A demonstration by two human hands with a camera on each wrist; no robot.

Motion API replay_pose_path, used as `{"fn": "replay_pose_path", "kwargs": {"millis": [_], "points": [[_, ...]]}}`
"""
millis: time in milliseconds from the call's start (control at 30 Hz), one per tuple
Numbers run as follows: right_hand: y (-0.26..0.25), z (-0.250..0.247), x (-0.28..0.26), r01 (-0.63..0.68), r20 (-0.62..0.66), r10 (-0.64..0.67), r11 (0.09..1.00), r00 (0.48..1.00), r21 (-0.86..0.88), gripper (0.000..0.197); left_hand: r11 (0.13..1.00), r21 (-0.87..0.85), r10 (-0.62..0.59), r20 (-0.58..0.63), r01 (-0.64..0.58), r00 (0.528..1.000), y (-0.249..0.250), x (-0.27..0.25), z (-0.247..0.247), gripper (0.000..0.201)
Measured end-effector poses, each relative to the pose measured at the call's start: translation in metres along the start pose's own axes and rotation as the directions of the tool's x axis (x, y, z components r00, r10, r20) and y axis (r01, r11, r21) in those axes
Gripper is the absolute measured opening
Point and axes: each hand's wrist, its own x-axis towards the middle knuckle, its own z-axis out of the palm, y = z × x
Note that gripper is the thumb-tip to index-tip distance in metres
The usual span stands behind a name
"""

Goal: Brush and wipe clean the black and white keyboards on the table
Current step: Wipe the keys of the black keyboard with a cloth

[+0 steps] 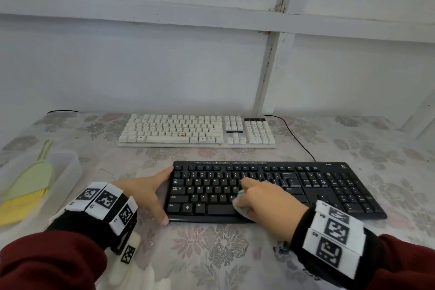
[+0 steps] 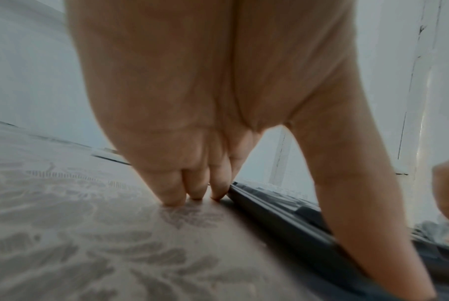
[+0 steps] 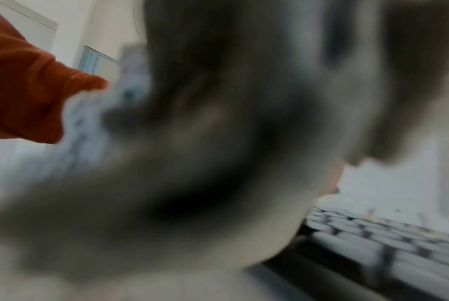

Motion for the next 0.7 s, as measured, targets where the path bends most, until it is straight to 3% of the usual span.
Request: {"fn": "replay_pose_path", "kwargs": {"millis": [133,267,400,533,700], "points": [[0.008,-0.014,-0.007,-0.02,0.013,0.02,0.999,1.0,0.031,0.021,1.0,-0.006,0.0,-0.007,0.0,1.0,-0.002,0.001,0.0,0.15],[-0.035,-0.028,0.008,0.144,-0.06,-0.135,0.97,0.989,0.197,0.019,1.0,0.004,-0.006,-0.015,0.006,1.0,0.006,-0.003,0.001,0.155],[-0.081,-0.019,0.043,0.189,0.016,-0.196,0.963,0.981,0.194,0.012,0.999,-0.048,-0.011,0.029,0.013,1.0,0.014,-0.006,0.002,0.161],[-0.094,-0.009,0.055,0.147,0.039,-0.153,0.98,0.987,0.134,0.027,0.997,-0.069,-0.017,0.039,0.02,0.999,0.017,-0.007,0.003,0.167],[-0.086,-0.013,0.034,0.135,0.014,-0.136,0.987,0.991,0.089,0.02,0.998,-0.059,-0.007,0.011,0.008,1.0,0.022,-0.006,0.003,0.139]]}}
